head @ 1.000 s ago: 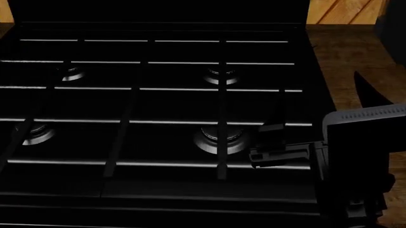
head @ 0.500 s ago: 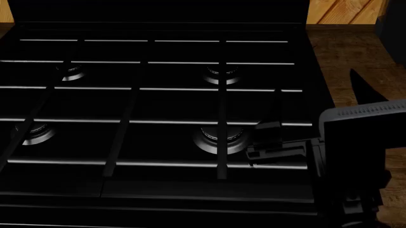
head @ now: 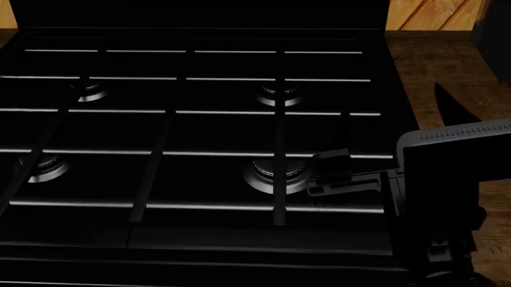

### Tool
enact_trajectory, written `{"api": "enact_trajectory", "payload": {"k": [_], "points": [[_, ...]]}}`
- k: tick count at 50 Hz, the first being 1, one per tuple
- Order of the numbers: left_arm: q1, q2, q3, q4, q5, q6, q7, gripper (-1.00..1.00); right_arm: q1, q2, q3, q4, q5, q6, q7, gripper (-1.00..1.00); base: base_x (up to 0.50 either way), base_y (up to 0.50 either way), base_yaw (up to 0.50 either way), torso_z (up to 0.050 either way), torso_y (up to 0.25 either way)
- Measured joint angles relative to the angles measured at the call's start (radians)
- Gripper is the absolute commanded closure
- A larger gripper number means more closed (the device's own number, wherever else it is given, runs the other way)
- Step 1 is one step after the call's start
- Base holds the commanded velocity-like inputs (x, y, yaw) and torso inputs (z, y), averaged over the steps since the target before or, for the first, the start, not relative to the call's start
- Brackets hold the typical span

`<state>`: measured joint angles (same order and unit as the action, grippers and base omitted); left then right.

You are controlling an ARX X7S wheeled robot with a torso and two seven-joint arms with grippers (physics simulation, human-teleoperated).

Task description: Pick the bell pepper from the counter and place it in the microwave.

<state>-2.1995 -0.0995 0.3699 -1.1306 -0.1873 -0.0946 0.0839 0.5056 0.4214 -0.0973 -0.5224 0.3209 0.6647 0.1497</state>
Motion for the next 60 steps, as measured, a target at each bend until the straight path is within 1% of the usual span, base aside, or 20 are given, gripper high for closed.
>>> {"api": "enact_trajectory", "payload": {"k": [11,18,26,32,60], "points": [[-0.098,0.042,-0.094,-0.106,0.121,0.019,0.02,1.0,0.0,0.0,-0.004,0.008,0.001,-0.007,0.0,-1.0,0.0,0.0,0.0,0.0,0.0],[-0.129,0.066,-0.193,-0.101,0.226,-0.001,0.036,1.0,0.002,0.0,-0.007,0.009,0.002,-0.007,0.002,-1.0,0.0,0.0,0.0,0.0,0.0],[-0.146,0.081,-0.25,-0.093,0.283,-0.018,0.046,1.0,0.004,0.0,-0.009,0.014,0.002,-0.01,0.003,-1.0,0.0,0.0,0.0,0.0,0.0],[-0.152,0.086,-0.261,-0.098,0.294,-0.019,0.049,1.0,0.005,0.0,-0.011,0.018,0.003,-0.012,0.004,-1.0,0.0,0.0,0.0,0.0,0.0],[-0.157,0.093,-0.24,-0.13,0.265,-0.003,0.041,1.0,-0.005,0.015,-0.003,0.0,0.014,0.0,0.013,-1.0,0.26,0.0,0.0,0.0,0.0]]}}
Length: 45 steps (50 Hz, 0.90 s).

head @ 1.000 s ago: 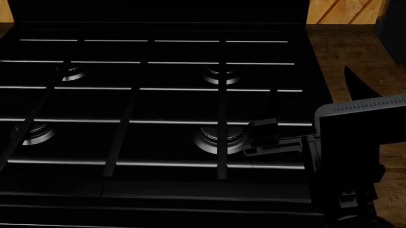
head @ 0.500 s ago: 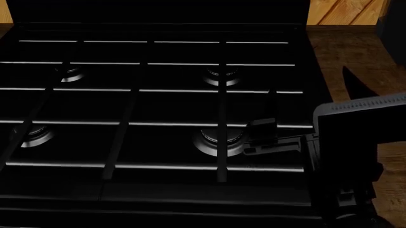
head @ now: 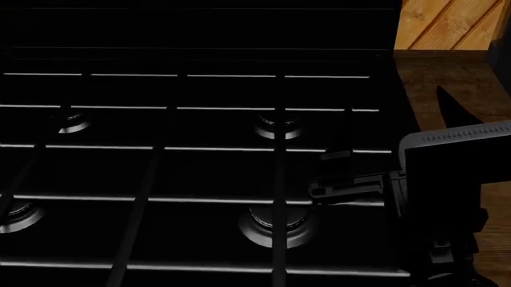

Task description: Pick the bell pepper from the counter and place it in the microwave.

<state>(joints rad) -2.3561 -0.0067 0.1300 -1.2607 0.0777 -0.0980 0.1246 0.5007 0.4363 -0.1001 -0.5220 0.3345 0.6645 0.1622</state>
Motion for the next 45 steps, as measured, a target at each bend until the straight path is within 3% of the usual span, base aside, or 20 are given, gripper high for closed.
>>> {"api": "enact_trajectory", "payload": {"k": [32,45], "points": [[0.0,0.0,-0.002,-0.001,-0.002,-0.002,0.003,1.0,0.003,0.012,0.001,-0.021,0.011,0.018,0.011,-1.0,0.26,0.0,0.0,0.0,0.001],[0.0,0.0,-0.005,-0.004,0.001,-0.005,0.004,1.0,0.001,0.013,0.002,-0.022,0.014,0.014,0.013,-1.0,0.0,0.0,0.0,0.0,0.0]]}}
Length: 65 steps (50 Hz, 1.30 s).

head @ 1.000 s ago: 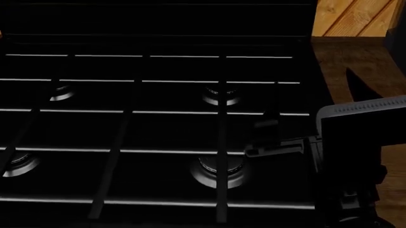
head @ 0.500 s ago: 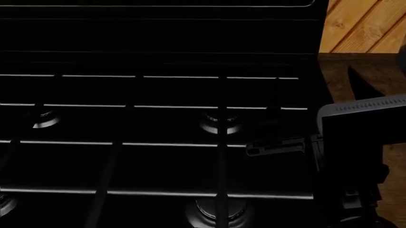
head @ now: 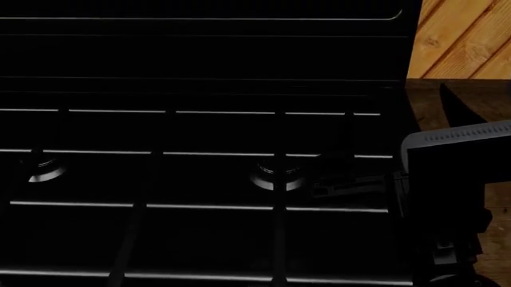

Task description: Pick the bell pepper from the counter and place it in the microwave.

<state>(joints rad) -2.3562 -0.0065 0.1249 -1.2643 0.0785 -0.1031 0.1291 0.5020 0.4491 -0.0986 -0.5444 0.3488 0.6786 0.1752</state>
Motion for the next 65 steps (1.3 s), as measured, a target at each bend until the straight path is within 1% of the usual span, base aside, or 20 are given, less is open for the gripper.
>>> {"api": "enact_trajectory", "payload": {"k": [9,24,47,65], "points": [[0.0,0.0,-0.021,0.022,0.025,-0.051,0.014,1.0,0.004,0.001,-0.002,-0.003,0.005,0.005,0.001,-1.0,0.0,0.0,0.0,0.0,0.0],[0.0,-0.004,-0.064,0.061,0.081,-0.221,0.05,1.0,0.019,0.0,-0.016,-0.003,0.01,0.018,0.002,-1.0,0.0,0.0,0.0,0.0,0.001],[0.0,-0.004,-0.065,0.043,0.1,-0.465,0.096,1.0,0.02,0.006,-0.017,-0.005,0.015,0.021,0.006,-1.0,0.0,0.0,0.0,0.0,0.0],[0.0,-0.007,-0.059,0.019,0.102,-0.601,0.102,1.0,0.021,0.01,-0.019,-0.01,0.02,0.024,0.01,-1.0,0.0,0.0,0.0,0.0,0.0]]}}
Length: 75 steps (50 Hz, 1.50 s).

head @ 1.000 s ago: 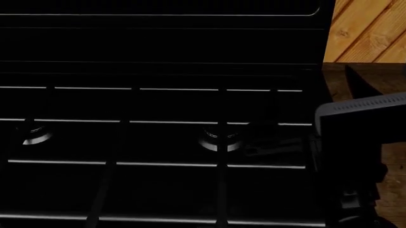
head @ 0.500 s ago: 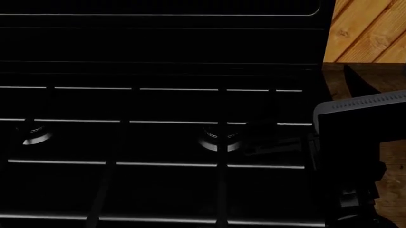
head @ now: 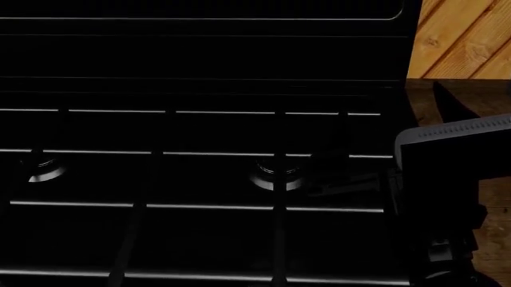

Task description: Pick the bell pepper from the counter and place it in the microwave.

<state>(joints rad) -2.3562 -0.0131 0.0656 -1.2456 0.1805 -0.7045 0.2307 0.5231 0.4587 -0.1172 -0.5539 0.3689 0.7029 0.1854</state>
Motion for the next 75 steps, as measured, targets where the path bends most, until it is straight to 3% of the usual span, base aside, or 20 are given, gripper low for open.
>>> {"api": "enact_trajectory", "payload": {"k": [37,38,61,75], "points": [[0.001,-0.006,0.135,-0.026,-0.129,-0.116,0.004,1.0,-0.003,0.007,-0.001,0.005,0.007,-0.007,0.006,-1.0,0.0,0.0,0.0,0.0,0.0],[0.001,-0.006,0.138,-0.026,-0.131,-0.116,0.005,-1.0,-0.004,0.007,-0.001,0.006,0.007,-0.008,0.006,-1.0,0.0,0.0,0.0,0.0,0.0],[0.0,-0.011,0.154,-0.031,-0.153,-0.113,-0.014,-1.0,-0.007,0.011,-0.003,0.01,0.012,-0.017,0.005,-1.0,0.0,0.0,0.0,0.0,0.0],[0.0,-0.006,0.042,-0.026,-0.091,-0.076,-0.001,-1.0,-0.005,0.015,-0.002,0.002,0.018,-0.011,0.008,-1.0,0.0,0.0,0.0,0.0,0.0]]}}
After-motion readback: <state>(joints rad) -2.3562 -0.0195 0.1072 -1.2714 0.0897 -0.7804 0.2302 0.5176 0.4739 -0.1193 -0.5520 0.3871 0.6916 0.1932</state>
